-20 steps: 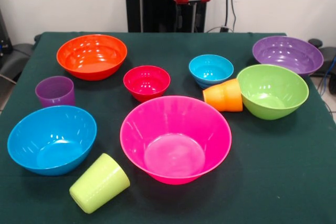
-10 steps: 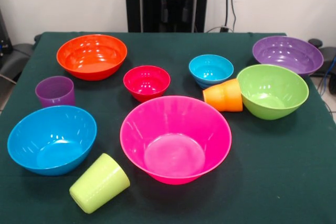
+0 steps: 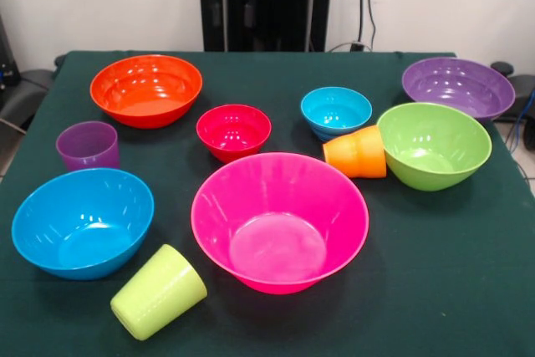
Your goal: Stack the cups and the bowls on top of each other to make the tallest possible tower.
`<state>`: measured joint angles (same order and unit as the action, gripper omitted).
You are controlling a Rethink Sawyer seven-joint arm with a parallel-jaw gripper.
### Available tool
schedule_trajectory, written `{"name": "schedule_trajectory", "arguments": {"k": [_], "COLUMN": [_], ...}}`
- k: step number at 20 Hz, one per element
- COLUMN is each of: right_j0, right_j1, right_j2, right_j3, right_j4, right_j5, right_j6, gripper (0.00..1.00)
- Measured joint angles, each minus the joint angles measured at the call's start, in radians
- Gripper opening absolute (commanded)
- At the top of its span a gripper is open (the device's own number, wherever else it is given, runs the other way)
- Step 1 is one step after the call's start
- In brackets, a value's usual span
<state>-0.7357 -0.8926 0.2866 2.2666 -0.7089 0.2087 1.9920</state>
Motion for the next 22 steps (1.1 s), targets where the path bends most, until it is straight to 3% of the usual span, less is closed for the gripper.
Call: {"name": "schedule_trajectory", "arguments": {"k": [1,6,13,22], "right_j0": [-0.053,-0.173,-0.257,-0.317], "right_j1": [0.0,-0.004,-0.032,-0.07], "right_j2": [0.04,0.145,0.269,0.41], "right_j3": [0.0,0.0,0.001,0.001], "right_j4": [0.0,-0.001,-0.001,-0.001], "right_j5": [0.018,0.071,0.146,0.204], "right_j6": [0.0,-0.002,-0.003,-0.003], "gripper": [1.0,1.0,1.0,1.0]}}
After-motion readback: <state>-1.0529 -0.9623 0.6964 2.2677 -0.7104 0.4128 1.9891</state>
